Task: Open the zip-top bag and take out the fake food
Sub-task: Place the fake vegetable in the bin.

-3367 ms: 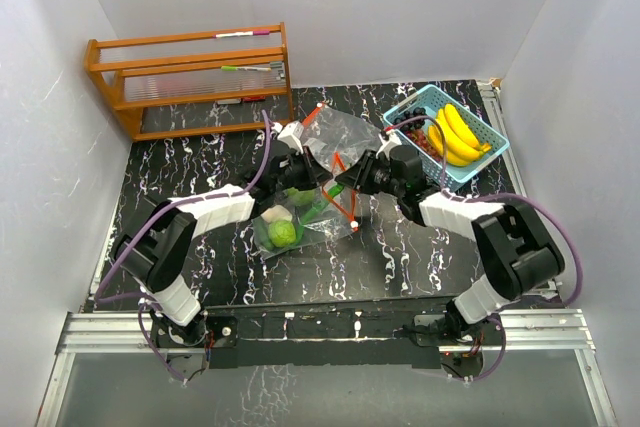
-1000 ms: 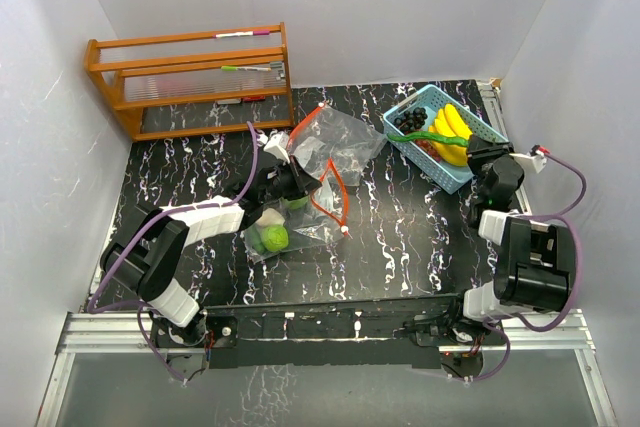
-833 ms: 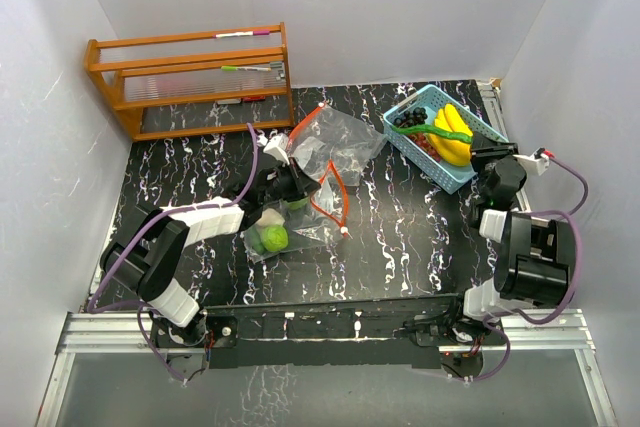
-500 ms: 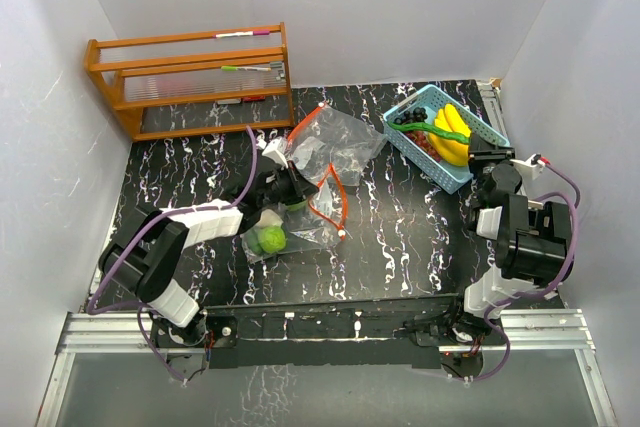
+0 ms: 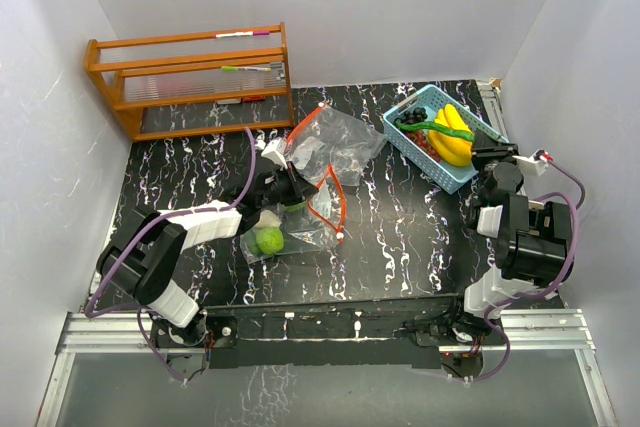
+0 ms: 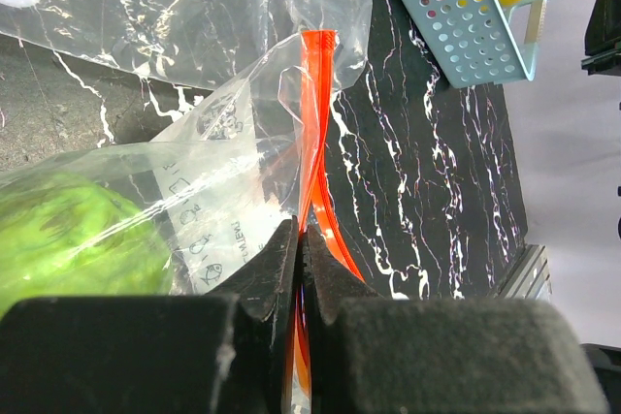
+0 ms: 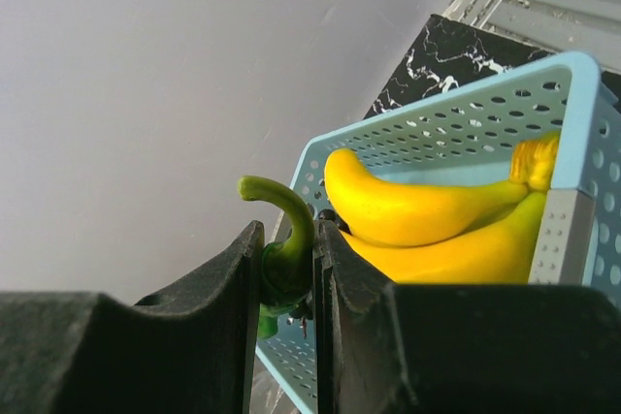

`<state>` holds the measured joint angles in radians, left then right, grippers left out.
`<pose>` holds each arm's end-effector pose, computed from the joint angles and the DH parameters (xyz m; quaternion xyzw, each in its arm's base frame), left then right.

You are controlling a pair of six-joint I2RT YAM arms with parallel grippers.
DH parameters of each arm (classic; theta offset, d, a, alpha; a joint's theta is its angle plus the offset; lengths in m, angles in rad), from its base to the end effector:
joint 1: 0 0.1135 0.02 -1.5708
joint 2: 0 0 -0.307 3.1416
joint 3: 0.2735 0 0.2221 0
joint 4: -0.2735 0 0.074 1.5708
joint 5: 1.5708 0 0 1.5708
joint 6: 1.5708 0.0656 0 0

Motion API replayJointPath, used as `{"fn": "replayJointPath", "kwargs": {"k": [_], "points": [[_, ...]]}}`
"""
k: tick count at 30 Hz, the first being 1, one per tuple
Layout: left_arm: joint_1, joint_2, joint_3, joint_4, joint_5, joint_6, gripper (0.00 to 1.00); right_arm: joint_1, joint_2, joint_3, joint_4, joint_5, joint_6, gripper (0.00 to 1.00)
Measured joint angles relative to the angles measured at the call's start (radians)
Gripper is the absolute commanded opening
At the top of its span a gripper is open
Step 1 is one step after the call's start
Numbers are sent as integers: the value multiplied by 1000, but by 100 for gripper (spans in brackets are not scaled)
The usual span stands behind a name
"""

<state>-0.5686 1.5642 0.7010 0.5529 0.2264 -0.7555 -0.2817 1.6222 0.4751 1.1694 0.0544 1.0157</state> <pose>0.2734 -0.1922 0.2549 -0.0086 0.8054 -0.4320 0.4058 0.3043 -0.0918 0.2529 0.4378 0.5452 0.2387 0.6739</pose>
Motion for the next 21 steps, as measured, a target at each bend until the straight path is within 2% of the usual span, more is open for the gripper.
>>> {"fn": "replayJointPath", "kwargs": {"k": [5,9,12,15,21], "points": [[0,0,0,0,3,0,0,0,16,33,0,-16,-54,27],[0,3,0,1,8,-1,0,24,65,48,-3,-51,-92,52],[0,3,1,0,14,-2,0,54,81,46,-40,-66,-118,66],[0,3,1,0,17,0,0,72,62,32,-51,-72,-155,69],[0,3,2,0,18,0,0,71,-97,23,-188,-20,-251,65]]}}
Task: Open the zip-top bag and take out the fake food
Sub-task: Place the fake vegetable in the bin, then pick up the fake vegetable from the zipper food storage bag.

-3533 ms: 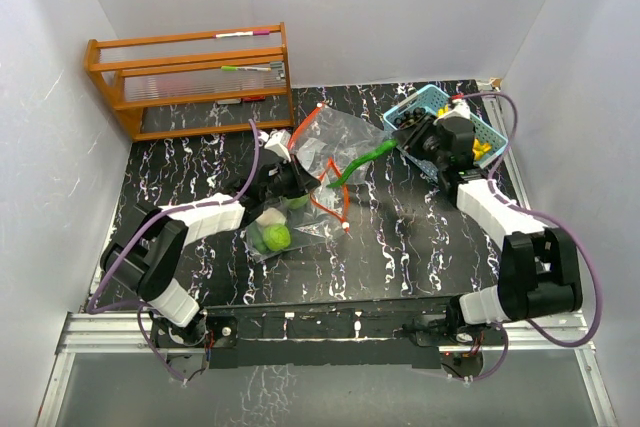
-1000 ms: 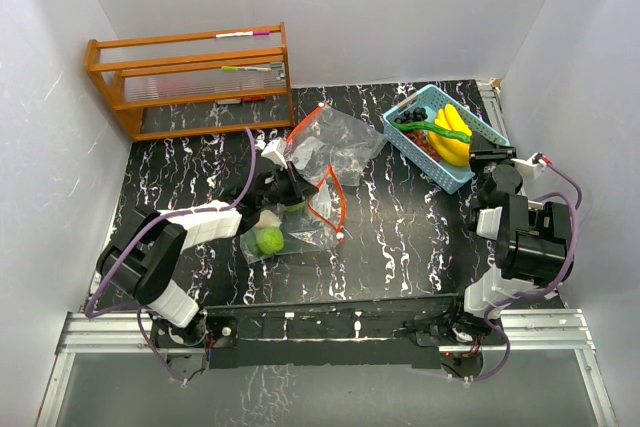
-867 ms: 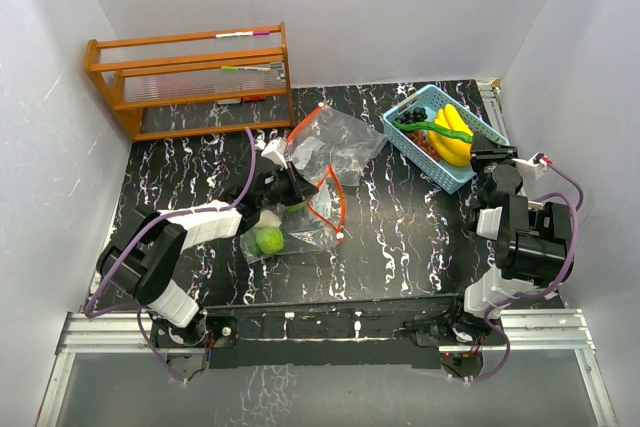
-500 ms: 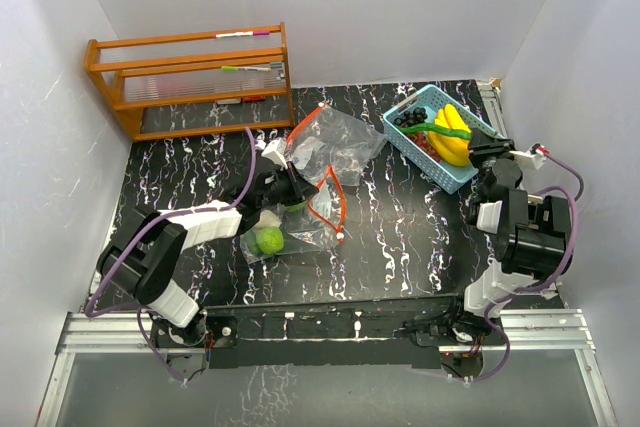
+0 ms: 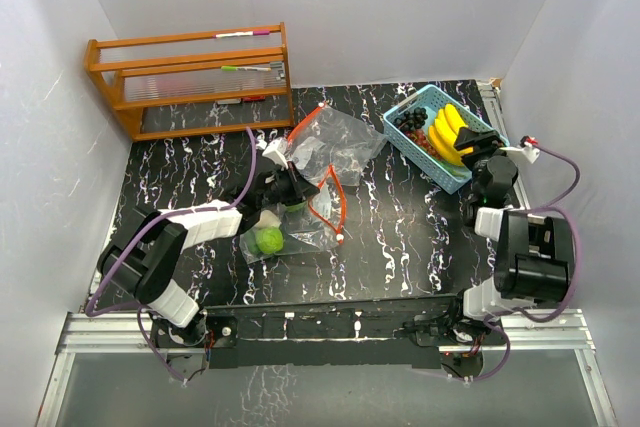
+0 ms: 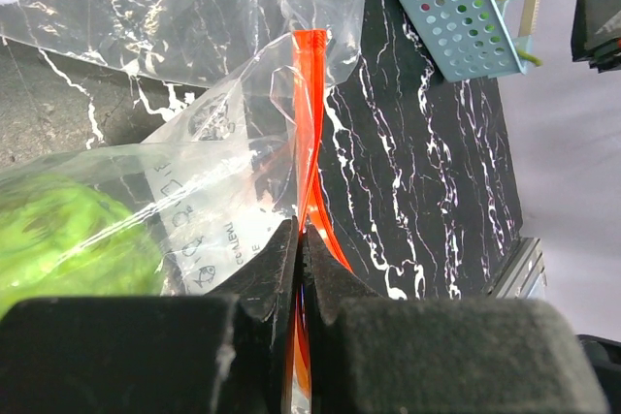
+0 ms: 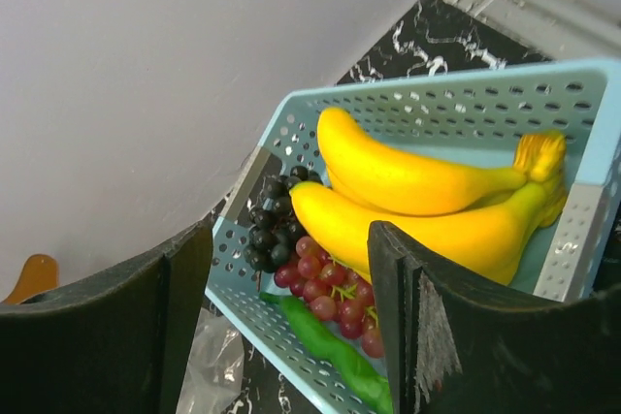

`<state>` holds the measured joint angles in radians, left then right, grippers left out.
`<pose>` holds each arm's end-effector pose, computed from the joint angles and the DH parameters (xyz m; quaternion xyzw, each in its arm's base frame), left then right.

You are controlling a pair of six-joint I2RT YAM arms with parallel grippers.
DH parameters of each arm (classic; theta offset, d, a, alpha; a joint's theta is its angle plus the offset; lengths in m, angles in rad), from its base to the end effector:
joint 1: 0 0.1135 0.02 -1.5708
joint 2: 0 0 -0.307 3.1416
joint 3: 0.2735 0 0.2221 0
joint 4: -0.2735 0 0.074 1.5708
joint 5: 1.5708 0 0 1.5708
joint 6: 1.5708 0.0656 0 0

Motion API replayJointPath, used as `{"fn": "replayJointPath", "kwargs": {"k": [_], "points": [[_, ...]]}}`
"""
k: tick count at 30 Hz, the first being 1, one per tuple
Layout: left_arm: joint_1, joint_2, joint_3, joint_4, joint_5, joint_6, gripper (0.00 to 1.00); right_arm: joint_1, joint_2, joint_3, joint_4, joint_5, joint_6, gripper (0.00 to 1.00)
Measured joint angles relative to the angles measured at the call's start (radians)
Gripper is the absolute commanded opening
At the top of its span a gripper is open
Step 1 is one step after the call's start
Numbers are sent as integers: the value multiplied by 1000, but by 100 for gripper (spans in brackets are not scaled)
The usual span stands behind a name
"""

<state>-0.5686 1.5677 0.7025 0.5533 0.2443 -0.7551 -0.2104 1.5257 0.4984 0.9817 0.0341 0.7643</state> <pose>0.2732 -0.1934 0.2544 -0.0033 0.8055 -0.4368 0.4004 0.3003 -0.0664 0.2618 0.3490 0.6333 0.1770 0.6678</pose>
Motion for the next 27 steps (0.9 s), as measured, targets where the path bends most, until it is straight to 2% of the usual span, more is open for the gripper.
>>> {"fn": "replayJointPath", "kwargs": {"k": [4,8,15,17,27], "points": [[0,14,6,20,9,-5,0,0,-80,14,-77,18,-43,61],[0,24,6,27,13,-9,0,32,-117,64,-177,-7,-82,45],[0,24,6,34,15,-9,0,377,-120,151,-327,-41,-168,15],[0,24,6,33,15,-8,0,458,-109,151,-345,-78,-164,13],[0,24,8,40,6,-16,0,694,98,156,-399,-207,-74,11]]}}
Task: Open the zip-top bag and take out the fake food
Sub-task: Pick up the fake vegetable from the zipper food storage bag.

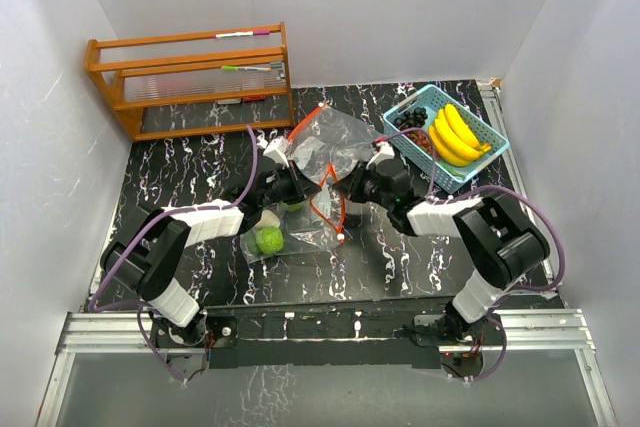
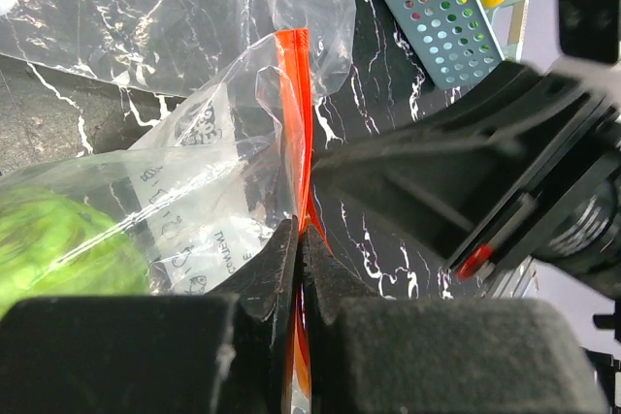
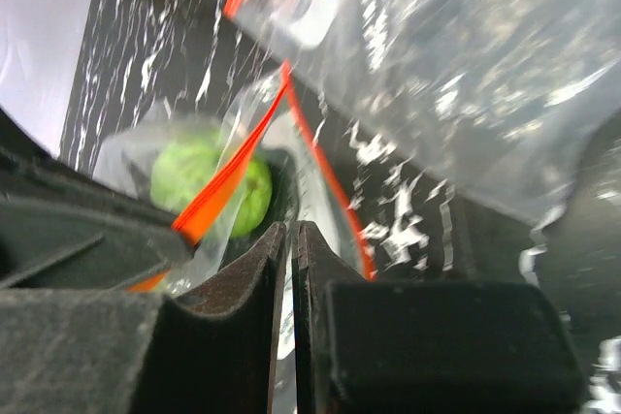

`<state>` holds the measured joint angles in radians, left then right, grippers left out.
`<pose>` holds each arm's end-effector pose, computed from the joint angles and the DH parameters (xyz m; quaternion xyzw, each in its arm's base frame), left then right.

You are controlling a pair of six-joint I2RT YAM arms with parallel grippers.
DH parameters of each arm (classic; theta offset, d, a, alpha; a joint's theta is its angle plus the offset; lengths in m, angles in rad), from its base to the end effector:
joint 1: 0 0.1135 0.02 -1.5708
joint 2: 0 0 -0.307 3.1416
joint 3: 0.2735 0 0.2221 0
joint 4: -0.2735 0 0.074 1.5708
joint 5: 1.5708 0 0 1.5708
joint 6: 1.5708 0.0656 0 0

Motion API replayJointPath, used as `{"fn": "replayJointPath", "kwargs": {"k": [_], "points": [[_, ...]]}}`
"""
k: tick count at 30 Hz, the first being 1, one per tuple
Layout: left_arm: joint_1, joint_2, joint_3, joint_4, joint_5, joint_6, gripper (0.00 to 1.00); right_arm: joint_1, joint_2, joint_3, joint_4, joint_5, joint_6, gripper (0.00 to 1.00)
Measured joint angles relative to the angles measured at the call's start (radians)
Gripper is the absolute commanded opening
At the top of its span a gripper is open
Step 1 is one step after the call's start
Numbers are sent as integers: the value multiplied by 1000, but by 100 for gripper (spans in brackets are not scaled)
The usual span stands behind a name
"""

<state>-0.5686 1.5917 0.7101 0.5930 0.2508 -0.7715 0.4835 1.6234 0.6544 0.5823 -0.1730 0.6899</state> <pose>0.2782 -0.1971 0.2544 -0.0061 0.7986 -0.4471 0.4028 0.2914 0.1657 0.2255 0.0372 0.8273 0.3675 0.4233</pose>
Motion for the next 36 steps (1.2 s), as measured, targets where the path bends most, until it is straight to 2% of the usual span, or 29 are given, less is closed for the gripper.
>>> {"fn": "replayJointPath", "kwargs": {"k": [4,9,17,24,29,32,36], "points": [[0,-2,1,-1,-4,0,0,71,37,0,4,-37,21,11],[-4,-16,8,-11,-8,1,0,93,104,7,69,-92,55,11],[-34,-17,62,-60,-23,12,0,98,317,-1,381,-235,167,11],[-49,-17,64,-81,-26,21,0,98,423,-4,618,-334,238,13],[-49,-17,67,-86,-26,20,0,98,447,-3,696,-377,260,30],[-49,-17,68,-86,-26,21,0,98,447,-1,724,-393,261,50],[-49,-17,70,-85,-23,20,0,97,447,0,727,-405,253,70]]}}
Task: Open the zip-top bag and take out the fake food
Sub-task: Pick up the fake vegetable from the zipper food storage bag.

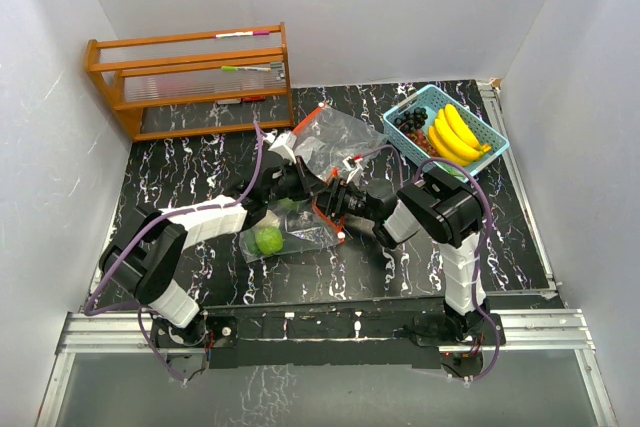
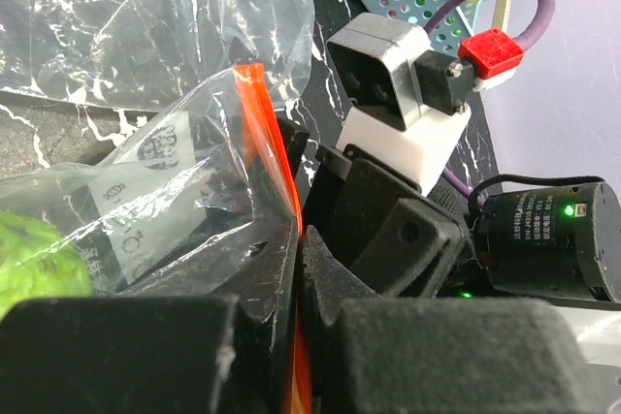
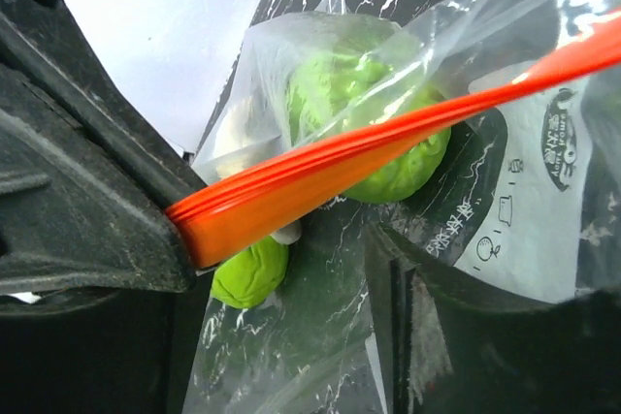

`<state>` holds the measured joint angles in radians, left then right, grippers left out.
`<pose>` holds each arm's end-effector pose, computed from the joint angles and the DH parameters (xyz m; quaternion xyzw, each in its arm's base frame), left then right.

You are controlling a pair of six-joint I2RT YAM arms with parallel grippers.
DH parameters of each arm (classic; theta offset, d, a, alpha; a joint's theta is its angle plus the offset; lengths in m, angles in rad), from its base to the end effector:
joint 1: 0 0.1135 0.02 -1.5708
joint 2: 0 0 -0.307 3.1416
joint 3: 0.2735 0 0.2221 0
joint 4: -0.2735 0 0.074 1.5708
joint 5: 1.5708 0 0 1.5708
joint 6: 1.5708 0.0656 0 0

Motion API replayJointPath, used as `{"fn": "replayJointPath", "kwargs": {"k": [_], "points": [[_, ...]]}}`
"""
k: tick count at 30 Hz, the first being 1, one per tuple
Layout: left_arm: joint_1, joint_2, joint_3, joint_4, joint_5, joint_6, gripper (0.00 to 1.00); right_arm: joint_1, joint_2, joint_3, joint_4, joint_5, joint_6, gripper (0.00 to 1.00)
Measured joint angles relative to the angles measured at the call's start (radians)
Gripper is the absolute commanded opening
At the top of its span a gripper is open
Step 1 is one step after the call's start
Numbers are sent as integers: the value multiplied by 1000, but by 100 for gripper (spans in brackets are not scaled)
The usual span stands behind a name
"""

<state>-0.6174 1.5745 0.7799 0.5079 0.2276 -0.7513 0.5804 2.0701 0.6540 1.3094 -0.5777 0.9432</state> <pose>0.2736 -0.2124 0.2709 0.0146 0.7985 -0.4466 0.4035 0.3044 0.2424 0.1672 -0.0586 0.7356 0.5955 0.3174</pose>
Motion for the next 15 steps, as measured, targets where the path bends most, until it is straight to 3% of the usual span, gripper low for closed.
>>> {"fn": "replayJointPath", "kwargs": {"k": [7,13,15], "points": [[2,0,14,3,-4,0,0,6,0,40,-60,-24,-76,85],[17,0,26,5,-33,3,0,18,0,105,-167,-26,-220,86],[21,1,27,7,-43,3,0,21,0,123,-202,-21,-272,82]]}}
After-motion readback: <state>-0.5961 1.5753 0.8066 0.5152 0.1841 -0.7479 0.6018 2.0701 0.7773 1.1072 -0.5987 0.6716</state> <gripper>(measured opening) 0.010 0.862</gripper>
